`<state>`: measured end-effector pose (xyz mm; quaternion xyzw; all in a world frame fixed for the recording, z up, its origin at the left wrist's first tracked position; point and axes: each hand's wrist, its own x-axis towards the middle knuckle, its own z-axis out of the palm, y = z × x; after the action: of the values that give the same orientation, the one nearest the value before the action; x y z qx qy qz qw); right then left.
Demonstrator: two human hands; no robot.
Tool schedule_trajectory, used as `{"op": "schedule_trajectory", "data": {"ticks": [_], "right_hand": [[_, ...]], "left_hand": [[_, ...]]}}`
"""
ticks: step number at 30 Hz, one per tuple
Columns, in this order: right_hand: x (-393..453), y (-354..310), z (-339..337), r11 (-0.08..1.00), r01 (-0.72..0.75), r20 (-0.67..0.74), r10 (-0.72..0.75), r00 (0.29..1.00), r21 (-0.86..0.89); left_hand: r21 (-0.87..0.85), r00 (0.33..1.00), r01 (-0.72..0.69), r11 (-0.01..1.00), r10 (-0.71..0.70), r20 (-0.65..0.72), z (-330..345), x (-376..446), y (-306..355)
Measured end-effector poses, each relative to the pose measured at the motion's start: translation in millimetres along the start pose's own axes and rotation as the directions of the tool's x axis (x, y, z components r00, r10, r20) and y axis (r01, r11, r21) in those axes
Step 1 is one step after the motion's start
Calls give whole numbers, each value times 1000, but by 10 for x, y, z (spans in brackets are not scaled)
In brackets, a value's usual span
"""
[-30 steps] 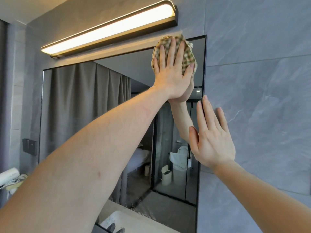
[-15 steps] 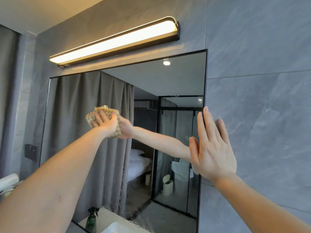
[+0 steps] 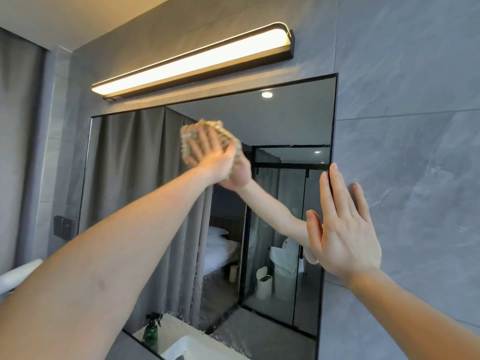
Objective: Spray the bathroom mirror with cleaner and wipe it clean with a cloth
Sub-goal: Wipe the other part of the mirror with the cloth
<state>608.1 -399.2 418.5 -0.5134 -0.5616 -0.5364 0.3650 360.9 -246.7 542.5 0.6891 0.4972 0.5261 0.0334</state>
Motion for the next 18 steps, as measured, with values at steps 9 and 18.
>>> {"op": "schedule_trajectory", "data": {"ticks": [9, 18], "right_hand": [[2, 10, 14, 1000, -5, -8, 5, 1000, -6], [-8, 12, 16, 1000, -6, -12, 5, 1000, -6]], "left_hand": [[196, 814, -578, 792, 577, 67, 373, -487, 1237], [99, 948, -288, 953, 298, -108, 76, 142, 634]]}}
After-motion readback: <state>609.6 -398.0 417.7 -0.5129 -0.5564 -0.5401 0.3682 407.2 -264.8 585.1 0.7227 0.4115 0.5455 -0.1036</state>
